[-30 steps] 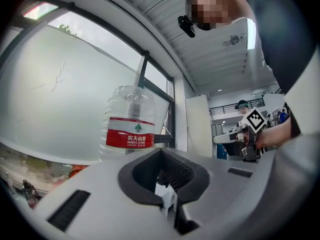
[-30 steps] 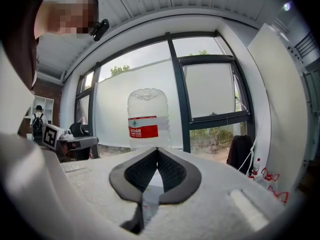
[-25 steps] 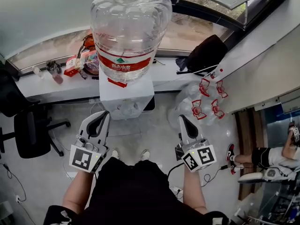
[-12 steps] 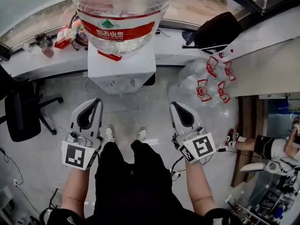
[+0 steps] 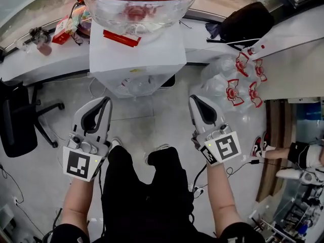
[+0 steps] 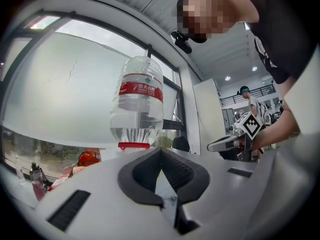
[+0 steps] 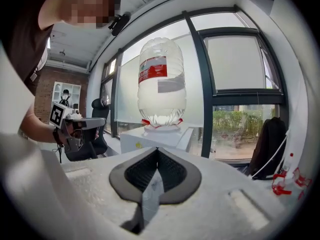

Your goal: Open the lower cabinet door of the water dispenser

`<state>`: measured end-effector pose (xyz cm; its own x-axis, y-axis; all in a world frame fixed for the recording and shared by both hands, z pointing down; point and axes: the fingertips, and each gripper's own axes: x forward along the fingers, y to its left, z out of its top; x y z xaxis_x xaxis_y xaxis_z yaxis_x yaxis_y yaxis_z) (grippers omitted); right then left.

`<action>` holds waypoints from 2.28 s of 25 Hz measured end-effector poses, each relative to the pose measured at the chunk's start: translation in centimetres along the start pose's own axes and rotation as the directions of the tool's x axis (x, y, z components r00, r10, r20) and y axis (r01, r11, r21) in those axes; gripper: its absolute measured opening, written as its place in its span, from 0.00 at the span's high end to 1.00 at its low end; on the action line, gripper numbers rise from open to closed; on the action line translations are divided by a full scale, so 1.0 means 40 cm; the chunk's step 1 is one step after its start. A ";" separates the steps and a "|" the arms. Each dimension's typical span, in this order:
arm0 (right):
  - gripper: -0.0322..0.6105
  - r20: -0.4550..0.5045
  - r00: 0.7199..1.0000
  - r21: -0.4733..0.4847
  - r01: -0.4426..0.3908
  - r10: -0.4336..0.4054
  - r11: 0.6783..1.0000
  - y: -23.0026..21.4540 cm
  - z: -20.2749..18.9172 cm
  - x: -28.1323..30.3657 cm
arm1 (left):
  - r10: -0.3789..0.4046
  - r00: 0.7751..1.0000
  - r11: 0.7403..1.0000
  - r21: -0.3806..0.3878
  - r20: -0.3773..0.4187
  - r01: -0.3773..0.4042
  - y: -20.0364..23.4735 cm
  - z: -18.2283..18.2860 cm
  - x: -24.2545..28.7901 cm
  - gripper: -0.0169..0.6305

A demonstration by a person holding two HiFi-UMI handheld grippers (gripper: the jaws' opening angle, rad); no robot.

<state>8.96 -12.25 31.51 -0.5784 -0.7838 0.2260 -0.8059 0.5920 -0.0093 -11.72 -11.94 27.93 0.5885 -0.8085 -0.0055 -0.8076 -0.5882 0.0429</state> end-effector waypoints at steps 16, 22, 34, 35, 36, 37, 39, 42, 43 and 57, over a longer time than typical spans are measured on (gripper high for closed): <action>0.92 -0.020 0.995 -0.022 -0.103 0.102 0.994 -0.056 -0.560 0.176 | 0.094 0.995 0.996 0.009 0.019 -0.094 0.052 -0.527 -0.003 0.96; 0.87 0.007 0.994 -0.081 -0.112 0.113 0.990 -0.069 -0.721 0.247 | 0.130 0.988 0.989 0.064 0.084 -0.136 0.106 -0.662 -0.015 0.96; 0.64 0.115 0.986 -0.083 -0.112 0.121 0.990 -0.069 -0.944 0.358 | 0.109 0.985 0.987 0.101 0.136 -0.123 0.125 -0.910 -0.020 0.96; 0.61 0.114 0.987 -0.067 -0.109 0.116 0.992 -0.070 -0.954 0.361 | 0.113 0.985 0.988 0.092 0.134 -0.126 0.124 -0.917 -0.020 0.96; 0.59 0.111 0.987 -0.053 -0.108 0.114 0.993 -0.072 -0.962 0.363 | 0.116 0.984 0.988 0.087 0.132 -0.128 0.123 -0.920 -0.021 0.96; 0.57 0.107 0.988 -0.042 -0.108 0.112 0.993 -0.072 -0.969 0.364 | 0.118 0.985 0.988 0.088 0.130 -0.130 0.122 -0.920 -0.022 0.96; 0.55 0.099 0.989 -0.027 -0.105 0.107 0.994 -0.075 -0.988 0.364 | 0.114 0.985 0.988 0.090 0.128 -0.126 0.120 -0.921 -0.024 0.96; 0.51 0.087 0.991 -0.015 -0.105 0.106 0.994 -0.077 -1.022 0.376 | 0.107 0.986 0.989 0.091 0.127 -0.119 0.123 -0.933 -0.021 0.96; 0.49 0.082 0.991 -0.014 -0.105 0.106 0.994 -0.077 -1.033 0.383 | 0.105 0.987 0.989 0.091 0.124 -0.117 0.123 -0.939 -0.018 0.96; 0.41 0.077 0.995 0.005 -0.068 0.067 0.998 -0.118 -1.080 0.488 | 0.106 0.990 0.989 0.096 0.096 -0.116 0.137 -0.972 -0.028 0.96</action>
<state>6.94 -22.23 78.05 -0.6393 -0.7544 0.1488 -0.7654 0.6428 -0.0299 -15.32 -13.45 67.03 0.4927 -0.8647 -0.0971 -0.8702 -0.4899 -0.0527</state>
